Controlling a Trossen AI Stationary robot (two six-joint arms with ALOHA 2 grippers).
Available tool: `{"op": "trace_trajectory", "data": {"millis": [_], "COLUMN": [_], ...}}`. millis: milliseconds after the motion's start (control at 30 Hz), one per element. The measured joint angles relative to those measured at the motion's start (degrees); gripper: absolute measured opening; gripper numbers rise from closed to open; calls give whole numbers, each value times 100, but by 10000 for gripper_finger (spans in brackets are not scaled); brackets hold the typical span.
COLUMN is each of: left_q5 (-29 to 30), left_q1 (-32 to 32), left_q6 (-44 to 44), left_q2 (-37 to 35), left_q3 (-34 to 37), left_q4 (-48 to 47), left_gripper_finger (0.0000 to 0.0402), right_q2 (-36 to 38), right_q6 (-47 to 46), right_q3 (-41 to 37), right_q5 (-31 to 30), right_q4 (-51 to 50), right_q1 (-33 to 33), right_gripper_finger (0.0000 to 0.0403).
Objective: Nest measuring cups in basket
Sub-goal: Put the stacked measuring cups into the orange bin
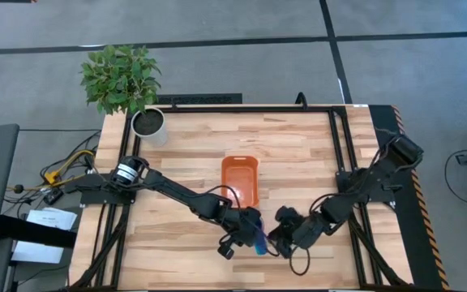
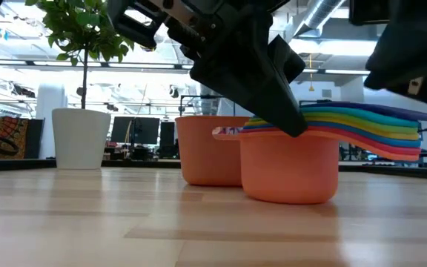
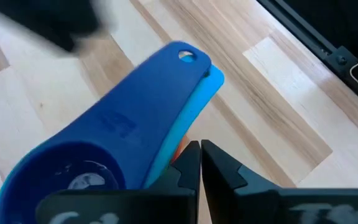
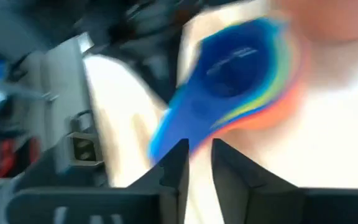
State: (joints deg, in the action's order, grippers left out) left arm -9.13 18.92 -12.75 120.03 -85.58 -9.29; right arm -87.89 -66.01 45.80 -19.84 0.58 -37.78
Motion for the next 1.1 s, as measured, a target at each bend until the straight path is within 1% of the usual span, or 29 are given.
{"op": "trace_trajectory", "data": {"millis": [100,200,367,433,533,600,700,767,967,1100], "left_q5": [72,77,83,82,81,75,77,79,77,77], "left_q1": [8,10,51,83,119,133,129,126,123,124], "left_q6": [26,47,81,81,50,39,37,37,35,41], "left_q2": [0,0,0,-3,-4,-7,-9,-14,-17,-17], "left_q3": [0,0,0,0,0,0,0,0,0,0], "left_q4": [-10,-79,-306,-296,-211,-120,-29,4,47,229], "left_gripper_finger": [0,0,0,0,0,0,0,0,0,0], "right_q2": [219,239,-158,-362,-727,-964,-1189,-1297,-1310,-1311], "right_q6": [-242,-629,-1114,-1318,-1547,-1823,-2012,-1957,-1592,-1472], "right_q3": [-2,-52,-461,-672,-964,-1033,-1035,-1036,-1034,-1032], "right_q5": [-535,-777,-1065,-1165,-1319,-1373,-1371,-1357,-1306,-1074], "right_q4": [-566,-748,304,1047,1839,2126,2210,2422,2797,2875], "right_q1": [-165,-328,-683,-784,-894,-871,-815,-775,-676,-625], "right_gripper_finger": [111,141,203,227,251,253,246,237,207,191]}}
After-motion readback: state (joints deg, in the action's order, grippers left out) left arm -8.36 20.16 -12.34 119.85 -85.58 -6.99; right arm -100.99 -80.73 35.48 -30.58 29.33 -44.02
